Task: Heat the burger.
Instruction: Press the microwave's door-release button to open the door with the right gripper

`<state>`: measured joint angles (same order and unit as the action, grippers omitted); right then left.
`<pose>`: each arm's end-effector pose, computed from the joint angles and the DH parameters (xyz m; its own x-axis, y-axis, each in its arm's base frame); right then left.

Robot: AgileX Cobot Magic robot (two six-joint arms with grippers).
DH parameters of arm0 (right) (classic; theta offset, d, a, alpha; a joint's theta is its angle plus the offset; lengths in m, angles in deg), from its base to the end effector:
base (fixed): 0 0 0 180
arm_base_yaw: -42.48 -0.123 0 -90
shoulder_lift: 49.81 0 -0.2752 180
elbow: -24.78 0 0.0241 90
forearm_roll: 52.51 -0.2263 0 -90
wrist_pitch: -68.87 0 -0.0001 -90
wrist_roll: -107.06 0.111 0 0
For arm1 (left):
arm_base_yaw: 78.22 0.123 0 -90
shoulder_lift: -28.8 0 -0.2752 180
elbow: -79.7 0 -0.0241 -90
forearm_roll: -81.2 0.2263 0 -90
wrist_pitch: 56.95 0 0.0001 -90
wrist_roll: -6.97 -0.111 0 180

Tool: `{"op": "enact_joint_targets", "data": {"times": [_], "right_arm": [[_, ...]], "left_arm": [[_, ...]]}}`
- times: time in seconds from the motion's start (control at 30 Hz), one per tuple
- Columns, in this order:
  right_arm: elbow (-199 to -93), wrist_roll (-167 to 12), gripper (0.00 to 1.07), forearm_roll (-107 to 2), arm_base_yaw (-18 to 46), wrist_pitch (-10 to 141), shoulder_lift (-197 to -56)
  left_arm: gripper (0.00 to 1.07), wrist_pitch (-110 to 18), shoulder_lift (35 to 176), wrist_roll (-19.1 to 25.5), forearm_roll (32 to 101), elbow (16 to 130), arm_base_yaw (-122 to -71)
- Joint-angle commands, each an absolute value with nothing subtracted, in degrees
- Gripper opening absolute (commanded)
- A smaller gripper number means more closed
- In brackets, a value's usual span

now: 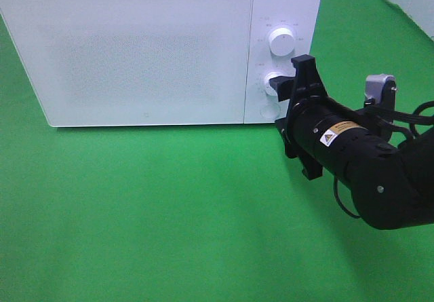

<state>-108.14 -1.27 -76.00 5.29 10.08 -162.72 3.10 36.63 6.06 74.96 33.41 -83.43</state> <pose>0.2688 0.1565 0.1478 -0.3208 0.9309 -0.1744 0.1544 0.2331 0.9601 -0.0034 -0.0102 0.2676 -0.4119 -0.0011 -0.9112 0.1603 0.9843 -0.0736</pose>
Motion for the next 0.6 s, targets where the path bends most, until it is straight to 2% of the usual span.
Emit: {"op": "enact_joint_targets", "data": {"times": [0.03, 0.6], "right_arm": [[-107.39, -11.98, 0.66, -74.46, 5.64, 19.19, -157.57], [-107.56, -55.01, 0.66, -73.31, 5.69, 43.03, -141.01]], "left_arm": [[0.98, 2.58, 35.6, 6.17, 74.9, 33.3, -83.43], [0.98, 2.58, 35.6, 6.12, 74.9, 33.3, -83.43]]}}
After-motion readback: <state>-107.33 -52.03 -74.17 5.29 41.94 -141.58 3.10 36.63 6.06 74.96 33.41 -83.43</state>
